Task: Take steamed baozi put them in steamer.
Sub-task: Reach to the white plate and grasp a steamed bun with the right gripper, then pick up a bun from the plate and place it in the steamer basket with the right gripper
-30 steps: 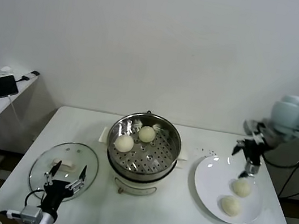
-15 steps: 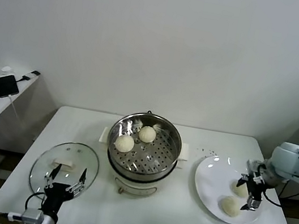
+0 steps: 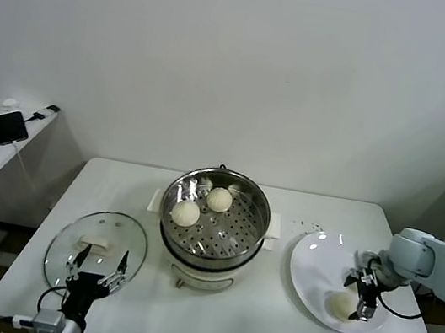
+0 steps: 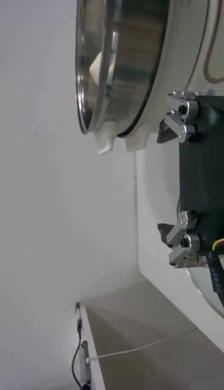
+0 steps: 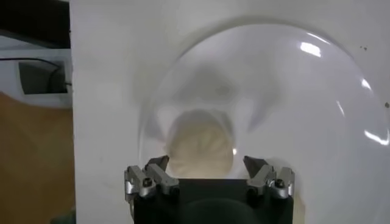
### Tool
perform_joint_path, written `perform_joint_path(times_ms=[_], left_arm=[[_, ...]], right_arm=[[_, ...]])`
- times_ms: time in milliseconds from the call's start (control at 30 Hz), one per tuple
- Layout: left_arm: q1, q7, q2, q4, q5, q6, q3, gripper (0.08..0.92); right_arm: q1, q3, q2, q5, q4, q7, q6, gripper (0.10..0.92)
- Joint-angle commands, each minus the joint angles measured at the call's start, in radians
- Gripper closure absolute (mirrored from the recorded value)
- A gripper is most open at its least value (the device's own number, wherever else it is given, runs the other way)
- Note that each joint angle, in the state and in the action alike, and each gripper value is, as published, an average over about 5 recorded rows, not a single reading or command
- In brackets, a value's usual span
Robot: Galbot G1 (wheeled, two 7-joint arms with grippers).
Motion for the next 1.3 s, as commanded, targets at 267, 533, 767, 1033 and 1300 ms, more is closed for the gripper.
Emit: perform_joint_path(times_ms=[267, 533, 767, 1033, 1300], left_arm=[[-0.007, 0.003, 0.003, 0.000, -0.001, 0.008, 0.009, 0.177], [-0.007, 0.004, 0.002, -0.005, 0.001, 0.012, 0.011, 0.177], [-0.004, 0.003, 0.001, -0.021, 0.001, 0.018, 0.012, 0.177], [-0.002, 0.003, 0.002, -0.041, 0.003, 0.026, 0.013, 0.177], [-0.005, 0.003, 0.000, -0.043, 0.004, 0.027, 0.013, 0.177]], right_arm=[[-0.057, 0.048, 0.004, -0.022, -0.016, -0.012, -0.004, 0.245], [0.023, 0.013, 0.008, -0.039, -0.003, -0.044, 0.011, 0.370], [0.396, -0.166, 0.094, 0.029, 0.027, -0.155, 0.096, 0.397], [0.734, -0.163, 0.397, 0.144, 0.014, -0.260, 0.333, 0.397], [0.658, 0.003, 0.606, 0.030, 0.255, -0.236, 0.474, 0.397]])
